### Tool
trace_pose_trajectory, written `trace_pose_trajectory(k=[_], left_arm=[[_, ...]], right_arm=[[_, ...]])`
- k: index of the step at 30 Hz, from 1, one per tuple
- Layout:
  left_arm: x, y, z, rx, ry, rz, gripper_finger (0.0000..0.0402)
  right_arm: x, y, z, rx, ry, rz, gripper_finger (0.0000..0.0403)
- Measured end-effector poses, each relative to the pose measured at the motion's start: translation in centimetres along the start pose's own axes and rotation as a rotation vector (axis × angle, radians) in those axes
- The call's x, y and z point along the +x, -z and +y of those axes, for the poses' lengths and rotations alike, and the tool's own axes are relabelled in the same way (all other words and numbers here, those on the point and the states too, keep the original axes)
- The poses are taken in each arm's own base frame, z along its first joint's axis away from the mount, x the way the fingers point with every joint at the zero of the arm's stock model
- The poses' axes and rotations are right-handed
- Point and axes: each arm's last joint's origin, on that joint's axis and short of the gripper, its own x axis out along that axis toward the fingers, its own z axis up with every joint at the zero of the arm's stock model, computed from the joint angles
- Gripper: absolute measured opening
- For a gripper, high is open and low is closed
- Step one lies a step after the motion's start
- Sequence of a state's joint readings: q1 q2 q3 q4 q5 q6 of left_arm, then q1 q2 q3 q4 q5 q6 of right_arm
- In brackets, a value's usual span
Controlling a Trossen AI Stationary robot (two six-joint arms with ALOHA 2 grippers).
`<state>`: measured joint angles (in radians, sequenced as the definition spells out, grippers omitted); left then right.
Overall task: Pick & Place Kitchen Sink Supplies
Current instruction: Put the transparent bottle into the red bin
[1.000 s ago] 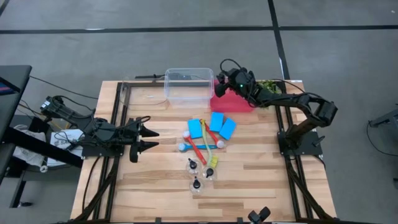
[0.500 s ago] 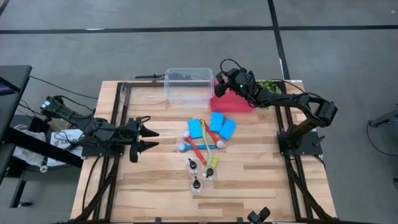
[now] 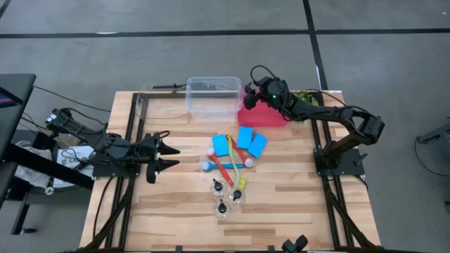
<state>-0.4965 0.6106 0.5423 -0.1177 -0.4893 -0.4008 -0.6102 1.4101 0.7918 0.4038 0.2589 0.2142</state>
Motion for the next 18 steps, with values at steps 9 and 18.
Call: trace_pose_trajectory(k=[9,18], left_arm=[[0.0,-0.03,-0.01,-0.002,0.001,-0.003,0.0202],[0.0,-0.06,-0.02,-0.003,0.002,-0.005,0.0202]], right_arm=[[0.0,0.14,-0.02,-0.007,0.003,0.014,0.0203],[0.0,0.15,-0.02,-0.007,0.003,0.014,0.0204]])
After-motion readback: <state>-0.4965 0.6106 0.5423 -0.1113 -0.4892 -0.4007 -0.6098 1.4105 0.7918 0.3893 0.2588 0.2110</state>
